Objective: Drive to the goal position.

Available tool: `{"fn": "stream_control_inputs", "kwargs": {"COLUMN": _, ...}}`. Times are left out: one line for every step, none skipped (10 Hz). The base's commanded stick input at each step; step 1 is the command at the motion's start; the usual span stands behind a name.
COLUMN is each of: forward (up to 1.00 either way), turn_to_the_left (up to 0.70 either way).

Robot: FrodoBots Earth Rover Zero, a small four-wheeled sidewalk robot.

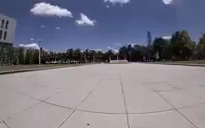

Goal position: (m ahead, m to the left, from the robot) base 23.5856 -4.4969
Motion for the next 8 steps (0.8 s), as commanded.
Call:
{"fn": "stream_control_inputs", "kwargs": {"forward": 0.50, "turn_to_the_left": 0.00}}
{"fn": "stream_control_inputs", "kwargs": {"forward": 0.50, "turn_to_the_left": 0.00}}
{"fn": "stream_control_inputs", "kwargs": {"forward": 0.50, "turn_to_the_left": -0.30}}
{"fn": "stream_control_inputs", "kwargs": {"forward": 0.50, "turn_to_the_left": -0.50}}
{"fn": "stream_control_inputs", "kwargs": {"forward": 0.50, "turn_to_the_left": -0.50}}
{"fn": "stream_control_inputs", "kwargs": {"forward": 0.50, "turn_to_the_left": -0.21}}
{"fn": "stream_control_inputs", "kwargs": {"forward": 0.50, "turn_to_the_left": 0.00}}
{"fn": "stream_control_inputs", "kwargs": {"forward": 0.50, "turn_to_the_left": 0.00}}
